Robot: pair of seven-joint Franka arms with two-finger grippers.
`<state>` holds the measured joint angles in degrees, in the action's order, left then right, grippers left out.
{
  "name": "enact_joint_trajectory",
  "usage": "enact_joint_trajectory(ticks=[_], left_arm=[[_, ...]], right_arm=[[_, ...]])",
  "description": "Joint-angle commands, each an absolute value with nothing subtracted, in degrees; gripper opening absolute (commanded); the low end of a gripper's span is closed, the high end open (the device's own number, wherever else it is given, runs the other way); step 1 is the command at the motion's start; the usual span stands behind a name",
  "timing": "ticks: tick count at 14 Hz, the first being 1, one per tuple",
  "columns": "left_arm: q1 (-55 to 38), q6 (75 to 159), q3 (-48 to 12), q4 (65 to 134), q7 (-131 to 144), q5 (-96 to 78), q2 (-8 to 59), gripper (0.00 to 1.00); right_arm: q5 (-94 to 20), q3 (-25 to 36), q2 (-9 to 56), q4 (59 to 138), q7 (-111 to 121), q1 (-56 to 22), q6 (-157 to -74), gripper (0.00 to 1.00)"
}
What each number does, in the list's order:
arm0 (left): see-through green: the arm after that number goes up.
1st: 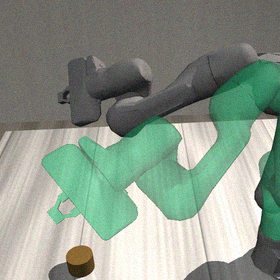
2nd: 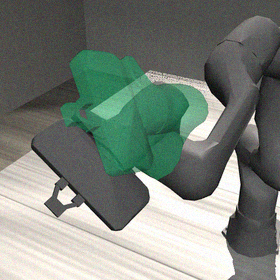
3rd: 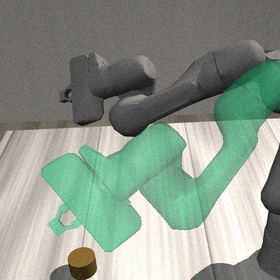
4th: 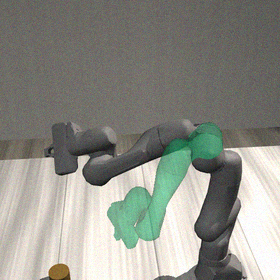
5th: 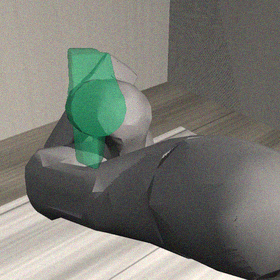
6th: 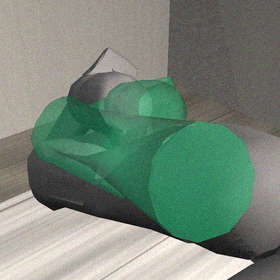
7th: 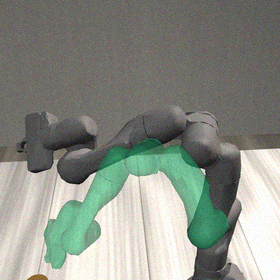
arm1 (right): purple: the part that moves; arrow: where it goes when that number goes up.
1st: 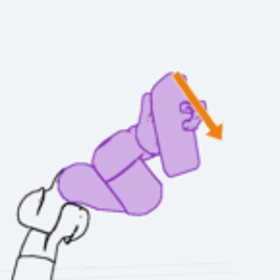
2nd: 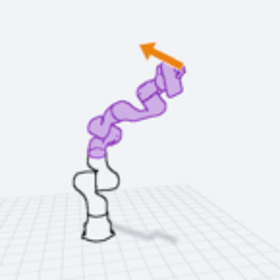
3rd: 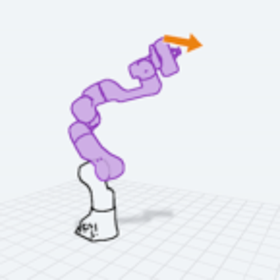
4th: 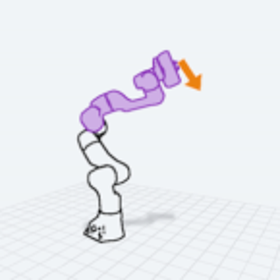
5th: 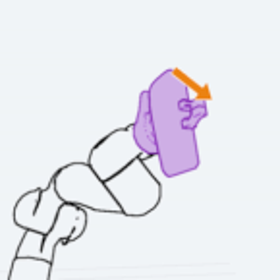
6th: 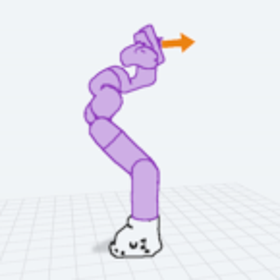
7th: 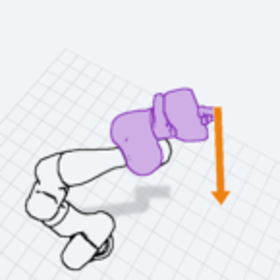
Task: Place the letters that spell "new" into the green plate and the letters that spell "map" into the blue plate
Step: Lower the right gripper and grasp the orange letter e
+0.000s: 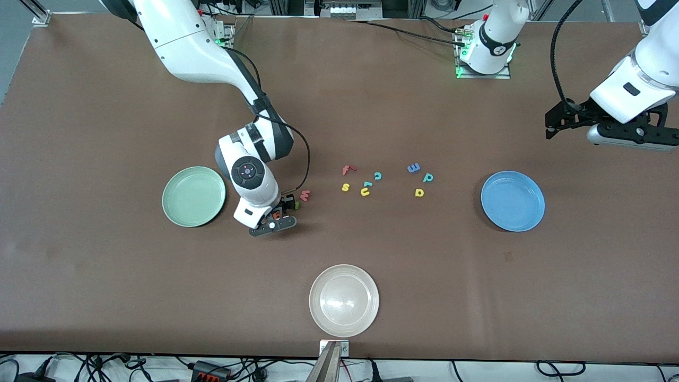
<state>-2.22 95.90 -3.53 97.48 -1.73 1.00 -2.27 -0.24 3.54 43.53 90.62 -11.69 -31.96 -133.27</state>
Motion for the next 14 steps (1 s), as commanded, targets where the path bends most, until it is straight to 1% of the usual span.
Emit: enact_joint_trajectory(ticks=[1,3,6,9,11,12,14], left_arm=[[-2.2,94.7,-3.5,95.9,-2.8,0.4,-1.6,1.00],[-2.2,94.7,-3.5,95.9,-2.9,0.4,-1.6,1.00],[-2.2,94.7,-3.5,95.9,-2.9,0.4,-1.6,1.00],[-2.2,94.7,-3.5,95.9,-3.0,0.4,-1.6,1.00],[-2.2,94.7,-3.5,95.9,-3.0,0.4,-1.6,1.00],[-2.2,94.7,-3.5,95.9,-3.0,0.4,-1.6,1.00],[-2.2,94.7,-3.5,95.9,-3.0,0.4,-1.6,1.00]], right_arm=[[-0.3,4.0,45.3,89.6,-11.2,-32.8,-134.9,0.55],[-0.3,4.1,45.7,89.6,-11.2,-32.9,-135.3,0.54],[0.1,4.1,46.2,89.6,-11.2,-32.8,-135.9,0.47],[-0.1,4.1,46.1,89.6,-11.3,-32.9,-135.8,0.32],[-0.3,4.1,46.1,89.6,-11.8,-32.7,-135.8,0.10],[-0.4,4.1,45.9,89.6,-11.9,-32.6,-135.8,0.02],[-0.5,4.3,45.4,89.5,-11.2,-32.3,-135.7,0.00]])
